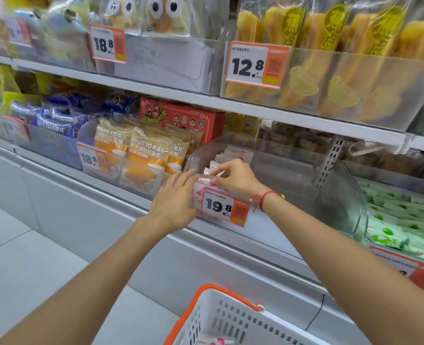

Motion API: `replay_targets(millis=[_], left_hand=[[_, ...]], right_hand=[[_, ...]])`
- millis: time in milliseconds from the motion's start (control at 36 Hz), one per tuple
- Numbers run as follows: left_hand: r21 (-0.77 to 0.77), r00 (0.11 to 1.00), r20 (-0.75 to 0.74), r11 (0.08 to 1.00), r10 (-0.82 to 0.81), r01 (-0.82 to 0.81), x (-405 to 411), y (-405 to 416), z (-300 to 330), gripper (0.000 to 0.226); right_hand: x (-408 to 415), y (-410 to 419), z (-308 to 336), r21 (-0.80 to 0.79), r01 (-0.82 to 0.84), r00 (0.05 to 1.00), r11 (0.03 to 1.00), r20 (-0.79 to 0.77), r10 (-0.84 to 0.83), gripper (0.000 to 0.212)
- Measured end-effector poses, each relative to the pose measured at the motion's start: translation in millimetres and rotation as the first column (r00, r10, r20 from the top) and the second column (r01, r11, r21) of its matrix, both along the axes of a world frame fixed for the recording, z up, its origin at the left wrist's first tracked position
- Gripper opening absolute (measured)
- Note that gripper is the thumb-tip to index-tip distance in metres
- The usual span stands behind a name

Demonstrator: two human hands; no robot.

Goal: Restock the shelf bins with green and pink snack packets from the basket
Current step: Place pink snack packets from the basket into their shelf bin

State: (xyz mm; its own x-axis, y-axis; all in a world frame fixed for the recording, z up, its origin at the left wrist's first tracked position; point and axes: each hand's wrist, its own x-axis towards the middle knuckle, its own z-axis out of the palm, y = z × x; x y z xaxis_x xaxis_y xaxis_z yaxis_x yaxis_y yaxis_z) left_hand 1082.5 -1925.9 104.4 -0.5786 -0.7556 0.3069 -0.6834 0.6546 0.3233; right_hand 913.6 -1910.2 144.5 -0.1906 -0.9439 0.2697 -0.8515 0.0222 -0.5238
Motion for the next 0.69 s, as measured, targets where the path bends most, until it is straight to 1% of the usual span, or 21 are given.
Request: replay_targets(millis=[83,139,167,222,306,361,417,500,556,611,695], left_hand=[[-0.044,1.000,0.005,0.999,0.015,-0.015,1,3,3,0.072],[-0.085,0.999,-0.005,0.995,0.043,-0.044,2,6,5,0.067],[-0.101,0.998,-0.022,0.993,0.057,-0.059,2,8,5,0.065],[-0.133,0.995,-0.061,0.987,0.080,-0.088,3,13,5,0.061],[-0.184,0.992,-0.087,0.977,0.090,-0.105,1,27,3,0.049],[-0.181,0.994,-0.086,0.979,0.074,-0.089,-1,38,0,0.042],[-0.145,0.998,-0.046,0.988,0.039,-0.045,-4,54,-9,0.039],[-0.012,0.999,0.032,1.000,-0.027,0.027,-13,82,-34,0.033],[0.077,0.987,0.128,0.993,-0.095,0.085,-18,103,-64,0.032],[0.131,0.943,0.287,0.982,-0.167,0.134,-21,122,-97,0.033],[0.195,0.837,0.487,0.965,-0.249,0.174,-19,143,-145,0.038]], right_hand=[[-2,3,5,0.063,-0.023,1.000,0.998,0.017,0.022,0.025],[-7,11,8,0.072,-0.018,1.000,0.997,0.022,0.017,0.032],[-9,18,10,0.055,0.002,1.000,0.999,-0.005,-0.002,0.034],[-13,37,11,-0.036,0.043,0.998,0.998,-0.053,-0.045,0.030],[-18,77,3,-0.185,0.055,0.998,0.981,0.000,-0.056,0.020],[-19,107,-8,-0.221,0.053,0.998,0.974,0.031,-0.048,0.016],[-22,133,-27,-0.207,0.050,0.998,0.977,0.055,-0.039,0.015],[-29,166,-72,-0.117,0.047,0.991,0.992,0.132,-0.031,0.016],[-33,188,-111,0.009,0.047,0.986,0.999,0.160,-0.048,0.019],[-38,208,-151,0.164,0.041,0.982,0.986,0.173,-0.070,0.020],[-43,229,-205,0.373,0.028,0.974,0.927,0.198,-0.109,0.019]])
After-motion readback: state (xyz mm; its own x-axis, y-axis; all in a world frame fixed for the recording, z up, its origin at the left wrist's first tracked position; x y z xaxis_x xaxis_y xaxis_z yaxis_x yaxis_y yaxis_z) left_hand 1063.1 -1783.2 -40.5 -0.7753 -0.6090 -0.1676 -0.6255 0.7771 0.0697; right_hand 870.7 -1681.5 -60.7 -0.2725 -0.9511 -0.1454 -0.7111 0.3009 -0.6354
